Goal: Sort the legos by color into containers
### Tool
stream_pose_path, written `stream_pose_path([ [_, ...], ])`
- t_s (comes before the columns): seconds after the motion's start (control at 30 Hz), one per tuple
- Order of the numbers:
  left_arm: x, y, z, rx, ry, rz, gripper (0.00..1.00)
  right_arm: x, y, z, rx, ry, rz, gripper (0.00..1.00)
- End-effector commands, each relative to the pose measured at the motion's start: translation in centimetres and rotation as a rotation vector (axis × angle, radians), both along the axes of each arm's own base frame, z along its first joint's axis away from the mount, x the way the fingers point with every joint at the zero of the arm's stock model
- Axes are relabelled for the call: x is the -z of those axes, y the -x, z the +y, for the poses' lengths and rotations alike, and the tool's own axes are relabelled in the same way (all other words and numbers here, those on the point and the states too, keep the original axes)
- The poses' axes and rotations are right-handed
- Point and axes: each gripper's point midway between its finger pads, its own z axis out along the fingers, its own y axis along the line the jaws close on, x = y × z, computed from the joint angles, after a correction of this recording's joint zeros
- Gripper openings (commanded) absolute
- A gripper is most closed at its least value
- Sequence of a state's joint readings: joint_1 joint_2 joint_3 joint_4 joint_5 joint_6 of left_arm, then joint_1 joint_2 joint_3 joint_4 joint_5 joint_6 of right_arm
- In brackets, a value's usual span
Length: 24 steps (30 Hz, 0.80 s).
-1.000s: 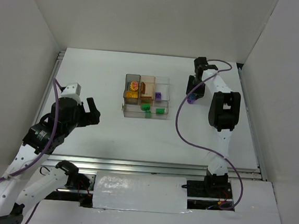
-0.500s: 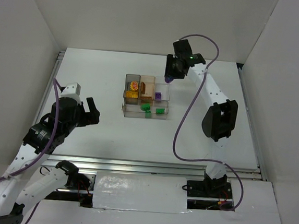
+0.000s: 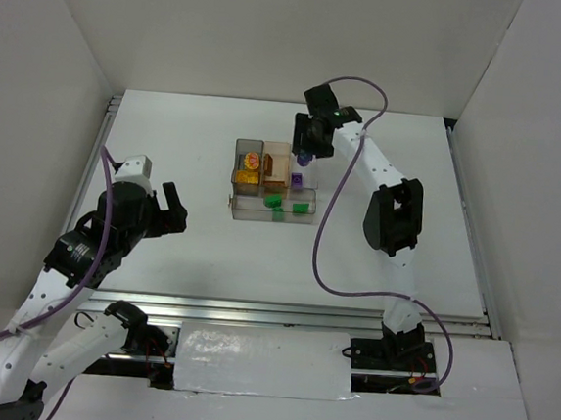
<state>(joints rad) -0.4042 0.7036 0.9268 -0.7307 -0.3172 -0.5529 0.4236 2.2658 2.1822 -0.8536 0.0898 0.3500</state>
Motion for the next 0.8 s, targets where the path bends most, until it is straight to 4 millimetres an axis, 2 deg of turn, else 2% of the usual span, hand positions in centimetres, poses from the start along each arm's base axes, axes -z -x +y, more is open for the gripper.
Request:
stream_pose_path([
  [0.0, -0.7, -0.6, 0.2, -0.016, 0.004, -0.034, 1.00, -2.0, -0.4, 0.7, 0.003, -0.008, -0.062, 0.77],
  [0.03, -0.7, -0.6, 0.2, -0.018, 0.004, -0.034, 0.99, -2.8, -0.3, 0.7, 0.004, -0.010, -0.076, 0.79],
  [0.07, -0.7, -0.6, 0.2, -0.019, 0.003, -0.033, 1.00, -3.2, -0.3, 0.6, 0.003, -0.009, -0.085, 0.91],
  [0.13, -0.7, -0.7, 0.3, -0.026, 0.001, -0.030, 0.99, -4.7, 0.0, 0.5, 0.001, -0.014, -0.108, 1.00],
  [0.27, -0.6, -0.8, 0.6, -0.049, -0.009, -0.022, 1.00, -7.2, 0.6, -0.3, 0.009, -0.008, -0.145, 1.00],
  [0.33, -0.5, -0.8, 1.1, -0.077, -0.015, -0.016, 0.99, -9.6, 1.8, -0.6, 0.002, -0.021, -0.169, 1.00],
  [0.37, -0.7, -0.8, 1.6, -0.109, -0.026, -0.021, 1.00, -9.2, 2.9, -0.7, -0.008, -0.006, -0.152, 1.00],
  [0.4, -0.5, -0.8, 1.9, -0.128, -0.030, -0.011, 1.00, -12.2, 3.9, -1.2, 0.001, -0.023, -0.214, 1.00],
  [0.43, -0.8, -0.9, 2.4, -0.158, -0.042, -0.017, 0.99, -10.9, 5.4, -1.8, -0.002, 0.001, -0.184, 1.00],
  [0.47, -0.5, -1.0, 2.6, -0.173, -0.051, -0.003, 1.00, -11.2, 6.6, -1.8, -0.005, 0.001, -0.197, 1.00],
  [0.5, -0.5, -1.1, 2.8, -0.194, -0.050, 0.004, 1.00, -15.4, 8.1, -2.6, 0.011, -0.041, -0.299, 1.00],
  [0.53, -0.6, -0.9, 3.1, -0.211, -0.062, 0.015, 1.00, -16.1, 9.3, -3.2, 0.021, -0.055, -0.322, 1.00],
  [0.57, -0.6, -1.1, 3.6, -0.244, -0.078, 0.024, 1.00, -14.7, 10.8, -3.6, 0.016, -0.049, -0.312, 1.00],
  [0.6, -0.7, -1.2, 3.9, -0.260, -0.089, 0.026, 0.99, -18.4, 13.0, -5.0, 0.034, -0.092, -0.402, 1.00],
  [0.63, -1.4, -1.2, 4.2, -0.276, -0.093, 0.021, 0.99, -19.1, 14.3, -5.7, 0.042, -0.104, -0.425, 1.00],
  [0.67, -1.7, -1.4, 4.5, -0.295, -0.104, 0.024, 0.99, -18.2, 15.7, -6.5, 0.050, -0.098, -0.413, 1.00],
  [0.7, -2.3, -1.5, 5.1, -0.327, -0.119, 0.013, 1.00, -20.9, 18.0, -7.7, 0.059, -0.137, -0.482, 1.00],
  [0.73, -4.0, -1.7, 5.4, -0.348, -0.109, -0.021, 1.00, -20.9, 19.2, -8.5, 0.077, -0.142, -0.489, 1.00],
  [0.77, -4.2, -1.7, 5.8, -0.371, -0.121, -0.011, 1.00, -22.5, 21.4, -9.8, 0.090, -0.171, -0.533, 1.00],
])
